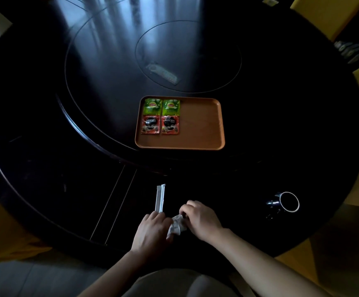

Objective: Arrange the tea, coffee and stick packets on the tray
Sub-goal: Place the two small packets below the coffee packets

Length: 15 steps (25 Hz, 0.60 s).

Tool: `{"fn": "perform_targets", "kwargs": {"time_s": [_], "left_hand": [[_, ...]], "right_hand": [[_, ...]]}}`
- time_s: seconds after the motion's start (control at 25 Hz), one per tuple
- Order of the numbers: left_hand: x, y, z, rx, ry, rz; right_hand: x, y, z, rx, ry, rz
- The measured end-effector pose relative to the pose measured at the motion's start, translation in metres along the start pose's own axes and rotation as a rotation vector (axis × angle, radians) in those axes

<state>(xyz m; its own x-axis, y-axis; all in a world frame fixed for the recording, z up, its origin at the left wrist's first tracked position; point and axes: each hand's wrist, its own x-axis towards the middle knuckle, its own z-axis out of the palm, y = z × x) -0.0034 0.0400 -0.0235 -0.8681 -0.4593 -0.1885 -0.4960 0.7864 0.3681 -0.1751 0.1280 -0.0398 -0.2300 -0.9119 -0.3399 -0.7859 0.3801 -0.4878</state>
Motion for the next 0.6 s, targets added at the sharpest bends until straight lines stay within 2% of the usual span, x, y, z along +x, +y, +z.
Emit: {"fn": "perform_targets", "kwargs": {"time_s": [0.12,0.16,0.24,0.32,0.48,0.6], "left_hand": [[-0.007,-0.005,0.003,-0.175,0.104,-0.079],[-0.009,-0.004,0.000,-0.336,0.122,-0.184],[-0.007,-0.002,-0.009,-0.822,0.113,-0.483],[-0.005,-0.008,-0.014,-1.235,0.085,-0.664],[-0.004,-0.021,-0.026,-1.660,0.018,-0.662],[0.000,-0.022,-0.035,-1.734,0.013,-0.609]], "right_hand": [[0.004,-0.002,0.001,-0.023,-0.021,0.040],[0.004,-0.002,0.001,-0.024,-0.024,0.045],[0.002,-0.004,0.002,-0.012,-0.013,0.054],[-0.001,-0.007,0.005,-0.031,-0.012,0.054],[0.000,-0.014,0.008,-0.079,-0.036,0.052],[0.006,-0.021,0.004,-0.044,-0.062,0.064]]}}
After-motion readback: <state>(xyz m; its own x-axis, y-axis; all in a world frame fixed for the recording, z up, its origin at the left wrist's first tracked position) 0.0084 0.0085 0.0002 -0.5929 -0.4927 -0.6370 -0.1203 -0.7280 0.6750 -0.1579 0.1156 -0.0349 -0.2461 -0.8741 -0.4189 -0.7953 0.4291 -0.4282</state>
